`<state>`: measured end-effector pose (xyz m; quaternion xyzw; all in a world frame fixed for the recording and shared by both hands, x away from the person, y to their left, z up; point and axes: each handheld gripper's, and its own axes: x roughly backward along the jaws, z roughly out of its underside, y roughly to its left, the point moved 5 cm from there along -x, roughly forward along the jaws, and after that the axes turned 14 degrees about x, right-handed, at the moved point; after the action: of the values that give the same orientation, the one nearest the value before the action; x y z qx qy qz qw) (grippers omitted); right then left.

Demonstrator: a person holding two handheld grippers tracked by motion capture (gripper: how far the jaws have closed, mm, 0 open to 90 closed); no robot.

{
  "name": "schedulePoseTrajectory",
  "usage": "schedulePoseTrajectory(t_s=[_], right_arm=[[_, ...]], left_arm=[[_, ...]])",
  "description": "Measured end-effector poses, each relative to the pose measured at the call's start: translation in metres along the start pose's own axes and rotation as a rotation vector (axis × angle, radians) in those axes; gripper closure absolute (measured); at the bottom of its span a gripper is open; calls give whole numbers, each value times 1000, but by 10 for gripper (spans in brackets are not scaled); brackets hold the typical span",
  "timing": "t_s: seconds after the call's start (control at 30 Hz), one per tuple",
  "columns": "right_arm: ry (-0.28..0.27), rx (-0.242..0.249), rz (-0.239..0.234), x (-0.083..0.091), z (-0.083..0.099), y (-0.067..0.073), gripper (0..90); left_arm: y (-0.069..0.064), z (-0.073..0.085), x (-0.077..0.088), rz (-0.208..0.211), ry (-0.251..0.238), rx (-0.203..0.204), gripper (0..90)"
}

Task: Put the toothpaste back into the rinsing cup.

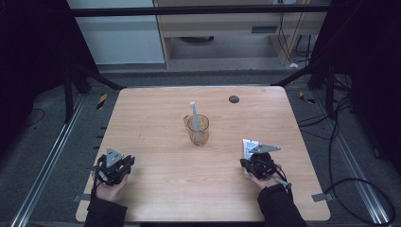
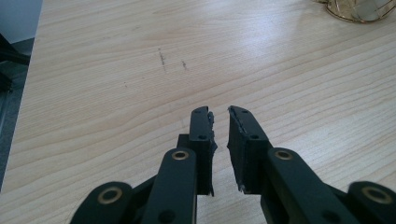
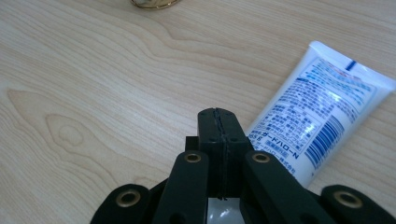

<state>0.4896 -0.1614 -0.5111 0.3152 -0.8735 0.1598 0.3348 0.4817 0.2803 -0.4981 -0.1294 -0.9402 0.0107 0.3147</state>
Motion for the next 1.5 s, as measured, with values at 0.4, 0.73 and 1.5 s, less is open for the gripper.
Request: schedulePoseTrajectory(t_s=[0.4, 0.73, 1.5], right_arm=[[9, -6, 8, 14, 16, -4, 900], [28, -32, 20, 22, 27, -11, 900], [-50, -4, 50, 38, 9, -21, 787]], left_arm=[[0, 0, 0, 0, 0, -1, 783], [0, 0, 0, 1, 0, -2, 783], [-1, 0, -1, 3, 4, -2, 768]])
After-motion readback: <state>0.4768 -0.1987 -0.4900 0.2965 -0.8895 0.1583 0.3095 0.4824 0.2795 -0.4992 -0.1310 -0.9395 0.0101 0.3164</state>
